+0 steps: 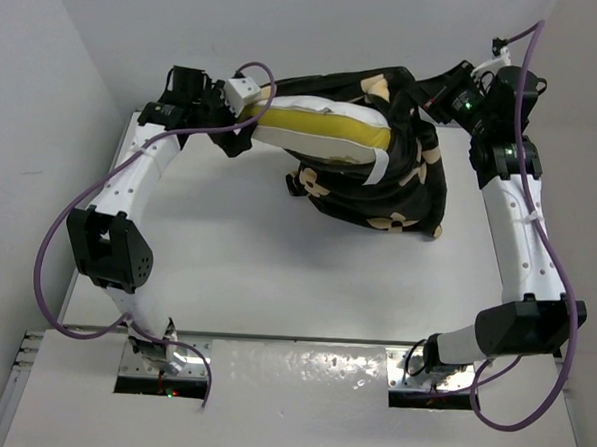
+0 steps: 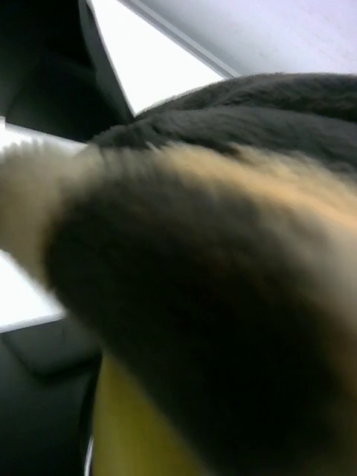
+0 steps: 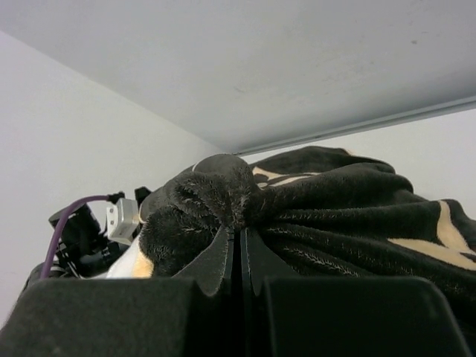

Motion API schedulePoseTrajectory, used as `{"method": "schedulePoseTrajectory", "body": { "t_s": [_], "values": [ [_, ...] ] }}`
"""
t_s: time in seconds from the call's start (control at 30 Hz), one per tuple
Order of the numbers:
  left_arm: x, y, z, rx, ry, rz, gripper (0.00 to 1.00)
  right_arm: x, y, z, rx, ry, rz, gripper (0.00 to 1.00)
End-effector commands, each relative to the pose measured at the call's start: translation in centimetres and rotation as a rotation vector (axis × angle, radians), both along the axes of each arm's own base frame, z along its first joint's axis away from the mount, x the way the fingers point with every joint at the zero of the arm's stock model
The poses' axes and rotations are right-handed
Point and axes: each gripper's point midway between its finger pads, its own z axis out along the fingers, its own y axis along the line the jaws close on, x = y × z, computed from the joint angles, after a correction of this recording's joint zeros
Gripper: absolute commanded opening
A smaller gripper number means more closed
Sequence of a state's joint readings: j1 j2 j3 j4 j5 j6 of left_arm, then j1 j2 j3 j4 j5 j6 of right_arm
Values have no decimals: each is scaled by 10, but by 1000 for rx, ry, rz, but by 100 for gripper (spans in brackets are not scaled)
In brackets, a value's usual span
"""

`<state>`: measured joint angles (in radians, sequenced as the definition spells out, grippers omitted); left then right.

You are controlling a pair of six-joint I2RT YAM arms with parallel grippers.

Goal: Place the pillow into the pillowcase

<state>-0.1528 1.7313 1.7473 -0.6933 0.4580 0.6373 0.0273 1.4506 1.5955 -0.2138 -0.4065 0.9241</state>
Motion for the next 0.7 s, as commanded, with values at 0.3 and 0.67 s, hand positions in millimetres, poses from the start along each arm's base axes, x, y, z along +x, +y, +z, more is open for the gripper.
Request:
{"method": "schedulePoseTrajectory", "body": {
  "t_s": [0.3, 0.67],
  "values": [
    [-12, 33, 54, -6, -150, -112, 79, -11, 3, 51, 6, -144, 40, 0],
    [9, 32, 92, -209, -207, -83, 0, -13, 4, 49, -10, -138, 48, 0]
  ]
}}
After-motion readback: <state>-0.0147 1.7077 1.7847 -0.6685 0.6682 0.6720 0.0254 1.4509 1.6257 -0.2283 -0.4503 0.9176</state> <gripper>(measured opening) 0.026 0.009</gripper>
